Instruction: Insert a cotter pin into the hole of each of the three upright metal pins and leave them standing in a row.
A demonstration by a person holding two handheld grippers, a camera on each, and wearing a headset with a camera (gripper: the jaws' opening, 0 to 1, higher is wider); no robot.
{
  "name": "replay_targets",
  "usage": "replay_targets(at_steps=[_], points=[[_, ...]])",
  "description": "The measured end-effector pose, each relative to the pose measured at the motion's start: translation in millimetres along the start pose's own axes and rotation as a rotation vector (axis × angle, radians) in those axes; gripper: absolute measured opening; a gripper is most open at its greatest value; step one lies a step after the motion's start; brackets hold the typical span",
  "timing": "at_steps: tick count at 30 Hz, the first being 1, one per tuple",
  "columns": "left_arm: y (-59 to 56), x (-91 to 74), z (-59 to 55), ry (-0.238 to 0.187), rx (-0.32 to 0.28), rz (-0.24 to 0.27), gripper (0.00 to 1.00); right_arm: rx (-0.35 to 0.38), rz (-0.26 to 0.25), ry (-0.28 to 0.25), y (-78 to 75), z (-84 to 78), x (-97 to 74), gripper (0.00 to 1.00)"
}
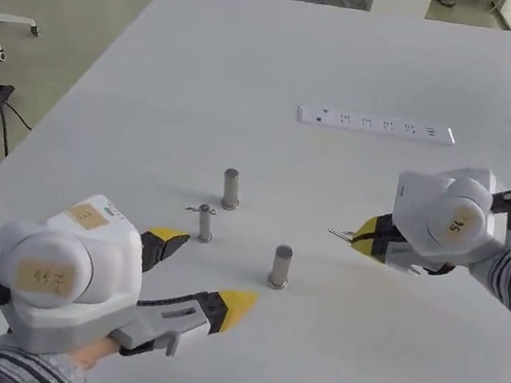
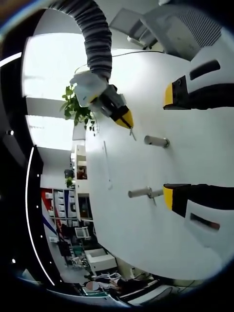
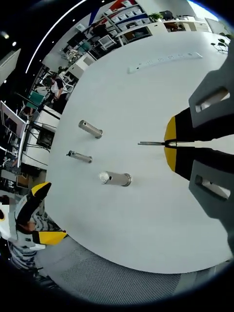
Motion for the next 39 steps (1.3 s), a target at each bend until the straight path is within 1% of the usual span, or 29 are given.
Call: replay_targets(at_steps=[1,2,3,4,5,6,7,9,13,14,18,20,25,26,29,34,39], points=[[0.0,1.1,0.4,-0.001,-0.003,-0.005,0.56,-0.009,-0.001,-0.013,1.2,3.1,-1.6,0.0],[0.1,3.0,0.9,-0.002,-0.013,-0.013,0.54,-0.021,-0.006,-0.036,2.9,8.3,-3.9,0.0],[0.1,3.5,1.0,-0.002,-0.018,-0.015,0.53,-0.022,-0.006,-0.038,3.6,9.4,-4.7,0.0],[-0.2,5.6,2.0,-0.006,-0.026,-0.025,0.51,-0.034,-0.008,-0.05,5.2,13.8,-7.0,0.0],[-0.3,6.1,2.2,-0.007,-0.028,-0.027,0.5,-0.061,-0.02,-0.069,6.0,18.8,-9.0,0.0],[-0.2,7.7,2.6,-0.006,-0.038,-0.03,0.49,-0.079,-0.025,-0.072,6.8,21.2,-10.4,0.0],[-0.1,8.9,2.9,-0.006,-0.044,-0.033,0.47,-0.083,-0.024,-0.07,8.8,23.9,-12.1,0.0],[0.0,11.3,3.7,-0.001,-0.057,-0.04,0.44,-0.091,-0.028,-0.092,11.2,30.2,-15.1,0.0],[-1.8,15.1,6.3,-0.009,-0.089,-0.062,0.39,-0.113,-0.027,-0.115,16.2,39.1,-18.8,0.0],[-3.1,16.3,7.7,-0.018,-0.102,-0.075,0.38,-0.122,-0.026,-0.125,18.3,42.1,-20.0,0.0],[-4.2,19.5,10.5,-0.036,-0.16,-0.093,0.34,-0.132,-0.015,-0.162,26.2,51.9,-23.6,0.0],[-5.2,20.9,11.8,-0.046,-0.183,-0.104,0.32,-0.143,-0.007,-0.174,30.6,56.1,-24.5,0.0],[-12.9,23.4,16.3,-0.077,-0.234,-0.147,0.27,-0.165,-0.004,-0.201,38.1,65.4,-27.0,0.0],[-14.3,23.8,17.5,-0.086,-0.254,-0.154,0.26,-0.165,0.001,-0.208,39.8,67.6,-27.9,0.0],[-16.6,24.8,19.8,-0.108,-0.291,-0.171,0.22,-0.18,0.007,-0.222,43.2,71.4,-29.1,0.0],[-18.7,25.0,21.0,-0.12,-0.32,-0.197,0.15,-0.196,0.016,-0.25,48.6,79.1,-32.6,0.0],[-21.9,25.7,22.1,-0.127,-0.335,-0.217,0.09,-0.219,0.028,-0.263,53.3,83.4,-33.4,0.0]])
Point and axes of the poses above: the centre of the closed fingertips' face, and the gripper's own axes: x roughly forward along the fingers, y roughly to its left, z roughly out of its top, the point moved 7 cm from there along -x, roughly backward along the fingers, and after that the axes turned 8 degrees about -z, right-handed, at the moved point
